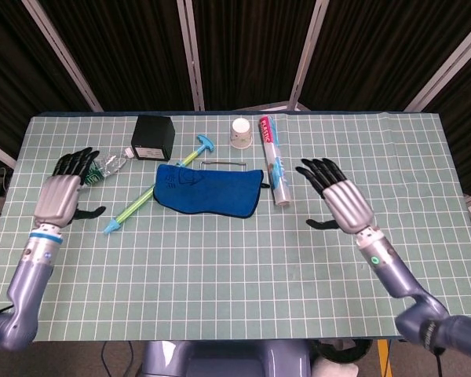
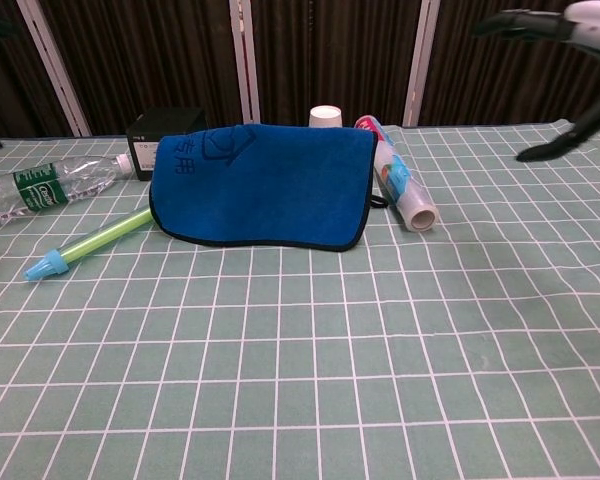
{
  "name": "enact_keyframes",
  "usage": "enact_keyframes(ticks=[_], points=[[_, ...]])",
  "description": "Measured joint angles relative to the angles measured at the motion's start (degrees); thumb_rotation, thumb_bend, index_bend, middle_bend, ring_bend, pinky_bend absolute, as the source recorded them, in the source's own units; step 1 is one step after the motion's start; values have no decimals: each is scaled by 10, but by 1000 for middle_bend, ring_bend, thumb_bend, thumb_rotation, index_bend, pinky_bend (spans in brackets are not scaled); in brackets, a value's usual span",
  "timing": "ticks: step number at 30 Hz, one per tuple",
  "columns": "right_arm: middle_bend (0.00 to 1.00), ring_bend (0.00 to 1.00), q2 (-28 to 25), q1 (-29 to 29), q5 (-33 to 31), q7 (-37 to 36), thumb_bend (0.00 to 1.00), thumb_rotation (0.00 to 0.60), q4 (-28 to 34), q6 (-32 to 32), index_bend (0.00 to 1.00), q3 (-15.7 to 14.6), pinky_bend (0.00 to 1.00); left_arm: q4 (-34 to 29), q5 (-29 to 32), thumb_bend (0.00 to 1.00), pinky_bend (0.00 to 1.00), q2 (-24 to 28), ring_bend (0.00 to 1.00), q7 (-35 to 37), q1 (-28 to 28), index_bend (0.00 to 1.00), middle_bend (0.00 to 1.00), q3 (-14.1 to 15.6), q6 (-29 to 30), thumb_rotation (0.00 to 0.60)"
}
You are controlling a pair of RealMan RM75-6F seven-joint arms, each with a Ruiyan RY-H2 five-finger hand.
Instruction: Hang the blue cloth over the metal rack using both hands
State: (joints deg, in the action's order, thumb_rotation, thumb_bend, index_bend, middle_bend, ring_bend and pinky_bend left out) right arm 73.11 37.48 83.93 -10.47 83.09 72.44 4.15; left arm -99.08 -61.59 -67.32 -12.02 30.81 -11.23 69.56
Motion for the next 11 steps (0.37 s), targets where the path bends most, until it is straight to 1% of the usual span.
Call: enact_keyframes(ticks=[1,5,8,11], points=[[0,0,-16,-24,-1,14,0,600,25,19,65,-8,0,-18,-7,184,0,11,0,-5,-15,0,0,8,19,600],[0,0,-56,-97,-1,53,0,600,78,82,65,-37,0,-81,-51,184,0,51,0,-30,-85,0,0,52,98,600],[0,0,-68,-141,6,70,0,600,96,119,66,-55,0,-106,-87,183,0,65,0,-48,-124,0,0,84,138,600],[0,0,-71,-178,20,72,0,600,99,150,65,-69,0,-115,-116,184,0,68,0,-59,-152,0,0,104,165,600]])
